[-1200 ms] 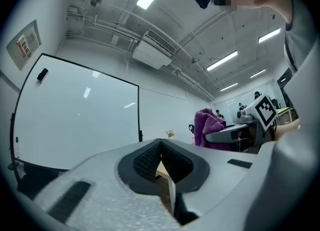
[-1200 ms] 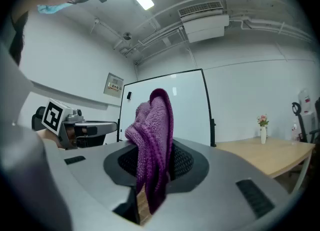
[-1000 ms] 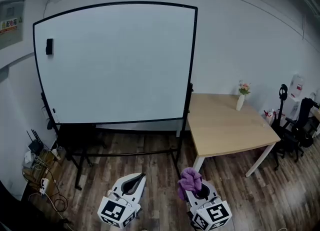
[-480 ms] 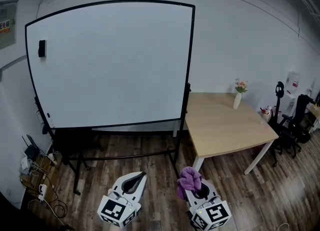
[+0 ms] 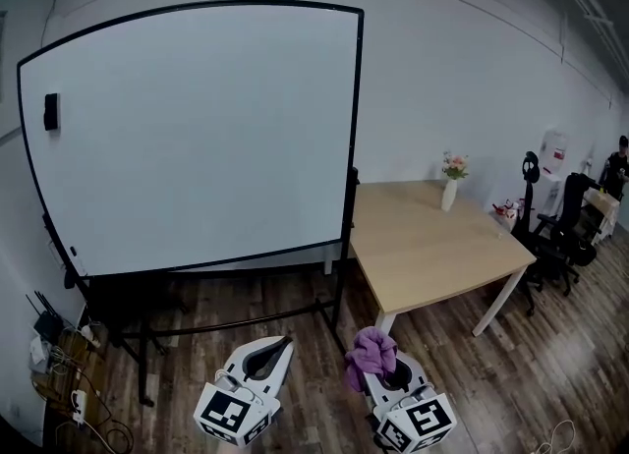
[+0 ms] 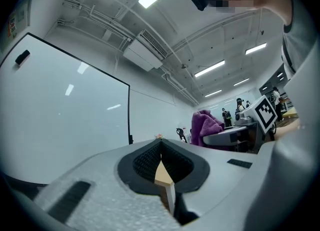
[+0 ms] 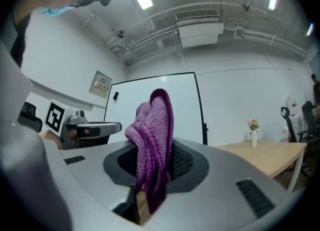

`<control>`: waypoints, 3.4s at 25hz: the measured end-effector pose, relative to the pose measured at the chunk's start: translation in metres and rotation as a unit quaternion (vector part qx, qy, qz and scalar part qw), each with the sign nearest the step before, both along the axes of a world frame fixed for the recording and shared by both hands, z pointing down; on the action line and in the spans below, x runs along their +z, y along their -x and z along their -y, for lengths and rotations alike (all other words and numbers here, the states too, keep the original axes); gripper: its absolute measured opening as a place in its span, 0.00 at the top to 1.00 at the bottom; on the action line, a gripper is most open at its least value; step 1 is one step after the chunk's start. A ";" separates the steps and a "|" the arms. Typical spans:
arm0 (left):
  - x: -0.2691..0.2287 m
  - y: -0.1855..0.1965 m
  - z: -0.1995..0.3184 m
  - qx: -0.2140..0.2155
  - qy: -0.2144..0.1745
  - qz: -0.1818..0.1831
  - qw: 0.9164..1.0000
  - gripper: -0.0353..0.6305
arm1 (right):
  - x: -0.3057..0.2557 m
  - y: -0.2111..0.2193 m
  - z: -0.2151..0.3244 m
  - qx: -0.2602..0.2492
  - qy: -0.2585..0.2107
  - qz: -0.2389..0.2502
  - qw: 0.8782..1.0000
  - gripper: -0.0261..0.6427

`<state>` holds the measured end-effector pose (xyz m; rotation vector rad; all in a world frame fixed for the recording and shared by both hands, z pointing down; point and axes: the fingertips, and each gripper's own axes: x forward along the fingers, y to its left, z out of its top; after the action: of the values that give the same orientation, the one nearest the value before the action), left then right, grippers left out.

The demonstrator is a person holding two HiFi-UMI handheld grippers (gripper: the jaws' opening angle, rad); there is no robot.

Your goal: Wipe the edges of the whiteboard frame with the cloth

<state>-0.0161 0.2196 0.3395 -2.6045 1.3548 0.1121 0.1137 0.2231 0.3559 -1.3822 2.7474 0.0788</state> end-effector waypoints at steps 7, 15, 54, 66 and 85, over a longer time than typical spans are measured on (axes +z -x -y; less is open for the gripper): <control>-0.005 0.018 0.018 0.024 -0.006 0.003 1.000 0.92 | -0.011 0.014 0.013 0.028 -0.019 0.013 0.999 0.81; -0.009 0.023 0.037 0.048 -0.010 -0.004 0.999 0.92 | -0.016 0.038 0.020 0.021 -0.034 -0.003 0.999 0.81; -0.039 -0.071 0.253 0.006 -0.046 -0.007 0.999 0.92 | -0.044 -0.055 0.267 -0.001 -0.041 0.005 0.999 0.82; -0.052 -0.078 0.288 -0.023 -0.061 0.000 0.998 0.92 | -0.060 -0.059 0.295 -0.038 -0.067 -0.016 0.997 0.83; -0.085 -0.032 0.408 0.026 -0.067 0.004 0.997 0.92 | -0.110 -0.015 0.416 0.047 -0.068 0.000 0.997 0.83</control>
<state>0.0160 -0.1887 0.2541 -2.5267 1.2332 0.1941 0.1287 -0.1928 0.2456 -1.4731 2.6210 0.2647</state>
